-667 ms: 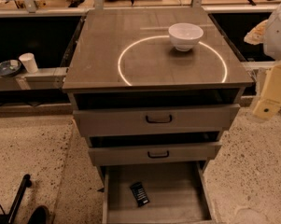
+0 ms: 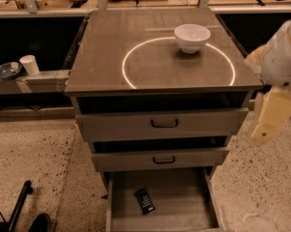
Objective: Pick rxbar blueberry from bottom drawer and place on counter
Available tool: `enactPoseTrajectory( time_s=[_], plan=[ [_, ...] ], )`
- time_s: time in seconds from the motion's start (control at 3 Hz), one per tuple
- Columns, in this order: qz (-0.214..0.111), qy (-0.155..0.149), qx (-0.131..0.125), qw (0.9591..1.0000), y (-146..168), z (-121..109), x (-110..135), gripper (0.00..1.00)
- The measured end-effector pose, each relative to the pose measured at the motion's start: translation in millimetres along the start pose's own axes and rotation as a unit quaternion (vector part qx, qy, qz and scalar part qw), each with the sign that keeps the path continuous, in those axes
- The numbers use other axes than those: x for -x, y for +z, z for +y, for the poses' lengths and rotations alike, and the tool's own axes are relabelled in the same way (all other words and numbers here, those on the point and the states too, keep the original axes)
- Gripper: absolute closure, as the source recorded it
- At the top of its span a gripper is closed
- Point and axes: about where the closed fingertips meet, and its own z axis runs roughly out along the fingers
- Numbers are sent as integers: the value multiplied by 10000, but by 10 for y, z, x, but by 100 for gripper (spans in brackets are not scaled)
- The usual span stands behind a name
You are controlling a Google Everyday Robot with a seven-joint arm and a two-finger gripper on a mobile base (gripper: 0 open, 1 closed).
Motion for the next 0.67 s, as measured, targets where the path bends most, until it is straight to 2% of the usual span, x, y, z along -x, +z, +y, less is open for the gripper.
enactPoseTrajectory(
  time_s=[0.33, 0.67],
  plan=[
    [140, -40, 14, 9999, 383, 81, -90, 0],
    [150, -43, 5, 9999, 419, 87, -97, 0]
  ],
)
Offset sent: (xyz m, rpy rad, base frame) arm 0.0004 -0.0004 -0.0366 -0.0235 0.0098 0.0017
